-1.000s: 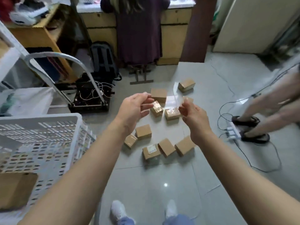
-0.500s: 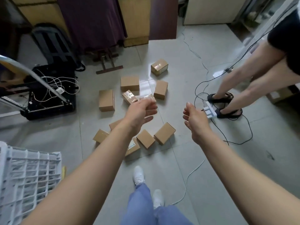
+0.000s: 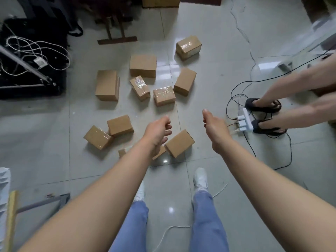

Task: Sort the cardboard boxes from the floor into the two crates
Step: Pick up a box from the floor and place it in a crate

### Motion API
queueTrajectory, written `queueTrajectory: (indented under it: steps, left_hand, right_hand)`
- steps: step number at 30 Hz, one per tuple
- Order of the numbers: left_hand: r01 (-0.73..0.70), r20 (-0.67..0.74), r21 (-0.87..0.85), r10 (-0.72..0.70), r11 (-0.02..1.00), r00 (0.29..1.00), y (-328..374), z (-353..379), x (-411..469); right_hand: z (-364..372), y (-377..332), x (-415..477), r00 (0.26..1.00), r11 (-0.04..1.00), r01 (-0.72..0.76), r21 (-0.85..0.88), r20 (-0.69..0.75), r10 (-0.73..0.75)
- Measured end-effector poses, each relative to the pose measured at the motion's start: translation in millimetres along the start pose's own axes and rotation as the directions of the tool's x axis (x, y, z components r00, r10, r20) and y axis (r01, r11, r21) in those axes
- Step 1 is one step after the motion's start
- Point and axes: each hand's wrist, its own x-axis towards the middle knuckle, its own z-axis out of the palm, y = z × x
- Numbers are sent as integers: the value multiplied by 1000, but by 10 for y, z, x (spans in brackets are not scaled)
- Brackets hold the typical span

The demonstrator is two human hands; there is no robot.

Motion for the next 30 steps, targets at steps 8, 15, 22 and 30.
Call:
queueTrajectory:
  steps: [8, 15, 22, 30]
  left_hand:
    - [177, -193, -193, -214, 965, 958, -1052, 418, 1609]
    - [272, -269, -205, -321, 940, 908, -2122, 583, 2866]
    - [319, -236, -276, -386, 907, 892, -2976, 603, 3787]
    - [263, -192, -378, -353, 888, 916, -2974, 569, 3897]
  right_hand:
    - [288, 954, 1674, 980, 969, -58, -239, 170, 101]
    - [656, 2019, 2851, 969, 923, -19, -384, 220, 111]
    - [1143, 3131, 3629, 933, 882, -54, -467, 292, 211]
    - [1140, 3194, 3638, 943, 915, -149, -374, 224, 245]
